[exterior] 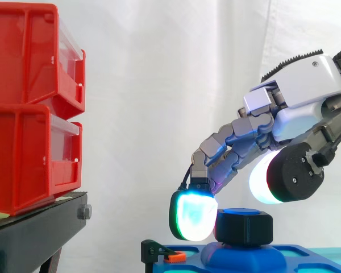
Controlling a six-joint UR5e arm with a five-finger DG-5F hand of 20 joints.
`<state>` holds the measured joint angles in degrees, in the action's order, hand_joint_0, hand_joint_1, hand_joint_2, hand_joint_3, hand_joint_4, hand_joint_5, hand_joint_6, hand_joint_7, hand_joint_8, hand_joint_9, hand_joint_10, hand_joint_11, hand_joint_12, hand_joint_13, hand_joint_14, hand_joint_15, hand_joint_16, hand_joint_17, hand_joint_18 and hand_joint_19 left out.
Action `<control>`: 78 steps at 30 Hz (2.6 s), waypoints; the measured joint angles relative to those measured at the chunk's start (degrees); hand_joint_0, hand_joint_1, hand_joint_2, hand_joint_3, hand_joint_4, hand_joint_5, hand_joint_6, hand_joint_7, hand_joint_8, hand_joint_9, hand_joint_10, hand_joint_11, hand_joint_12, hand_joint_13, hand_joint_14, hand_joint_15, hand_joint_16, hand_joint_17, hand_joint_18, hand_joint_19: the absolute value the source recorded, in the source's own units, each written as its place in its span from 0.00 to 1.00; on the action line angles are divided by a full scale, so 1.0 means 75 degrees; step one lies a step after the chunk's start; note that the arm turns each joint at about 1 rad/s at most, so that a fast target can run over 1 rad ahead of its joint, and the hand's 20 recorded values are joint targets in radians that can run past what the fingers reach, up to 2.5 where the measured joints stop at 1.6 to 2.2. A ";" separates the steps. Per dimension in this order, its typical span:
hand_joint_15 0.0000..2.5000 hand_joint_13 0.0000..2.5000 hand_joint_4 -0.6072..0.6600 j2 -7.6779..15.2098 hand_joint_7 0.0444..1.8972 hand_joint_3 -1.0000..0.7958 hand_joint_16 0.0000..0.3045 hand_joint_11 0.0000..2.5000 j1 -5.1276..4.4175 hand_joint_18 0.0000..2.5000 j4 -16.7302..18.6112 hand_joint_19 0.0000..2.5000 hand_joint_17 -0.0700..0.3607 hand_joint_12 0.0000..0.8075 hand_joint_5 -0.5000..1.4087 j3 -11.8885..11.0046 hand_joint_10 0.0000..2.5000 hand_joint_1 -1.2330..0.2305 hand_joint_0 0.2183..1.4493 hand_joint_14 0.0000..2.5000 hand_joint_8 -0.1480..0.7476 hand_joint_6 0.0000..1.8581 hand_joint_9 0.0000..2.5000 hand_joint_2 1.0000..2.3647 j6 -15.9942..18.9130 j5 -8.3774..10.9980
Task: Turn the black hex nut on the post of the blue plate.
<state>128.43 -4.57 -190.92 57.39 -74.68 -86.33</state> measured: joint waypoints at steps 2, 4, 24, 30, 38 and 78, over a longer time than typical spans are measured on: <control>0.01 0.13 0.61 0.0003 0.41 0.28 0.19 0.00 0.0020 0.04 -0.0011 0.02 0.47 0.45 0.16 0.0000 0.00 0.56 0.20 0.00 0.44 0.27 0.20 0.00 -0.0002 -0.0010; 0.01 0.13 0.61 0.0002 0.41 0.28 0.19 0.00 0.0039 0.04 -0.0016 0.02 0.47 0.45 0.16 0.0000 0.00 0.56 0.20 0.00 0.44 0.27 0.20 0.00 -0.0003 -0.0026; 0.01 0.13 0.61 0.0003 0.41 0.28 0.19 0.00 0.0432 0.04 0.0032 0.01 0.47 0.45 0.16 0.0006 0.00 0.56 0.20 0.00 0.45 0.27 0.20 0.00 -0.0091 -0.0586; 0.01 0.13 0.61 0.0006 0.41 0.28 0.19 0.00 0.0583 0.04 0.0093 0.02 0.47 0.45 0.16 0.0011 0.00 0.56 0.20 0.00 0.45 0.27 0.19 0.00 -0.0143 -0.0808; 0.01 0.13 0.61 0.0007 0.41 0.28 0.19 0.00 0.0769 0.04 0.0384 0.02 0.47 0.45 0.16 0.0088 0.00 0.56 0.20 0.00 0.44 0.27 0.20 0.00 -0.0156 -0.1107; 0.01 0.13 0.61 0.0005 0.41 0.28 0.19 0.00 0.0069 0.04 0.0376 0.02 0.47 0.45 0.16 0.0015 0.00 0.57 0.20 0.00 0.44 0.27 0.19 0.00 -0.0150 -0.0049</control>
<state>128.46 -4.05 -188.10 57.50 -75.81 -86.70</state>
